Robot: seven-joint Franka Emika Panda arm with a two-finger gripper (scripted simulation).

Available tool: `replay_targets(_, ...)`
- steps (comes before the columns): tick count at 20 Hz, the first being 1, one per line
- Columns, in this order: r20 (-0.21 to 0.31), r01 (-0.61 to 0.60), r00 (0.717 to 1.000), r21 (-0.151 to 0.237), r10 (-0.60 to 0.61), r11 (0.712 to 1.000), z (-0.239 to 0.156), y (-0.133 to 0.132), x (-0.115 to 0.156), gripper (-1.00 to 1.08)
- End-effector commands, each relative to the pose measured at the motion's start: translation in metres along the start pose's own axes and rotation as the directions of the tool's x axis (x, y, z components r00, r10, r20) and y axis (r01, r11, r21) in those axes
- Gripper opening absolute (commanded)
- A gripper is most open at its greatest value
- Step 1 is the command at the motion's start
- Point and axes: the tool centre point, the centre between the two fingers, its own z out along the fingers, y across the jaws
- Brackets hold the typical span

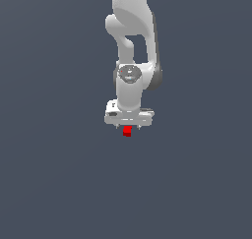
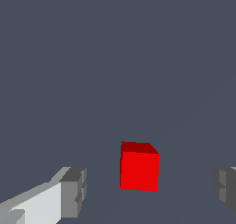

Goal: Pick up the red cube and move it to a goal position.

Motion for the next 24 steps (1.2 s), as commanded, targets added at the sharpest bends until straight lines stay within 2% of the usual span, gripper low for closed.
replay_targets(1, 0.007, -0.022, 1.0, 0.0, 0.022, 1.0, 0.024, 0.002, -0.008, 1.0)
replay_targets(8, 0.019, -0.062, 0.998, 0.001, 0.062, 0.998, 0.068, 0.004, -0.022, 1.0)
replay_targets(14, 0.022, -0.072, 0.997, 0.002, 0.072, 0.997, 0.08, 0.004, -0.026, 1.0)
replay_targets(15, 0.022, -0.072, 0.997, 0.002, 0.072, 0.997, 0.08, 0.004, -0.026, -1.0)
replay_targets(24, 0.022, -0.072, 0.997, 0.002, 0.072, 0.997, 0.08, 0.004, -0.026, -1.0)
